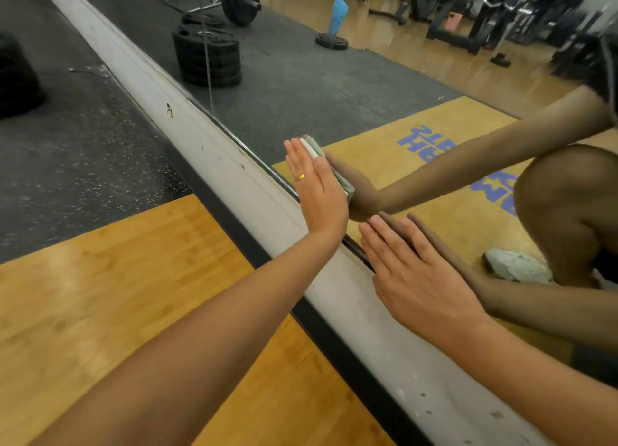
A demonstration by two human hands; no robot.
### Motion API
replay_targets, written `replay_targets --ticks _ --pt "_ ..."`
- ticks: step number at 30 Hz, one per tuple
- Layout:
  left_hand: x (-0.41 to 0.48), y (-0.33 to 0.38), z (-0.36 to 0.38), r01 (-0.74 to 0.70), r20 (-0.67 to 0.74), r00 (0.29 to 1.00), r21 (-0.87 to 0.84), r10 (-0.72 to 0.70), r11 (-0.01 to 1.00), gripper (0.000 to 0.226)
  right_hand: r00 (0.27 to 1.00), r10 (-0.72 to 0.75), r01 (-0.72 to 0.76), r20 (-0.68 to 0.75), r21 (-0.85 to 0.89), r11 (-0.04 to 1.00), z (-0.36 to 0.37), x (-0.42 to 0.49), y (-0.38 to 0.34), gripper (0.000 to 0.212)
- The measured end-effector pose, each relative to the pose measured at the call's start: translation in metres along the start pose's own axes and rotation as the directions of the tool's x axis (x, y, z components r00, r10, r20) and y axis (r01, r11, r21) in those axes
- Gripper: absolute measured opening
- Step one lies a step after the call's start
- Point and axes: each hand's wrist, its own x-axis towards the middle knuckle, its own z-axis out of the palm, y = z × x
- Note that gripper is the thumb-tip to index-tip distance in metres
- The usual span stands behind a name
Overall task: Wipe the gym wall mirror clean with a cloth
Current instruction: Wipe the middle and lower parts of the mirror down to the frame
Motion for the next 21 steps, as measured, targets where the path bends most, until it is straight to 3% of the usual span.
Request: replay_targets --ticks 3,5,10,15,21 --pt "-0.02 -0.011 0.007 0.007 -0.043 0.999 -0.024 -0.008 1.0 0.056 0.999 -0.037 0.036 -0.02 -0.06 0.998 0.006 -0.004 -0.002 0.067" --pt "0.009 -0.011 0.003 0.056 -0.076 0.995 -0.065 -0.061 0.996 0.055 0.994 -0.025 0.016 -0.103 -0.079 0.997 0.018 -0.002 -0.004 0.065" --pt "0.1 -0.017 -0.015 0.229 -0.166 0.955 -0.121 -0.247 0.966 0.055 0.988 -0.052 0.03 -0.143 -0.155 0.988 0.023 0.007 -0.004 0.064" --pt "0.049 -0.015 -0.006 0.127 -0.089 0.987 -0.101 -0.136 0.987 0.056 0.984 -0.025 -0.001 -0.174 -0.147 0.989 0.022 0.006 -0.004 0.069" --pt "0.093 -0.03 -0.017 0.127 -0.129 0.982 -0.107 -0.141 0.986 0.057 0.987 -0.03 0.002 -0.158 -0.174 0.985 0.019 0.006 -0.004 0.071"
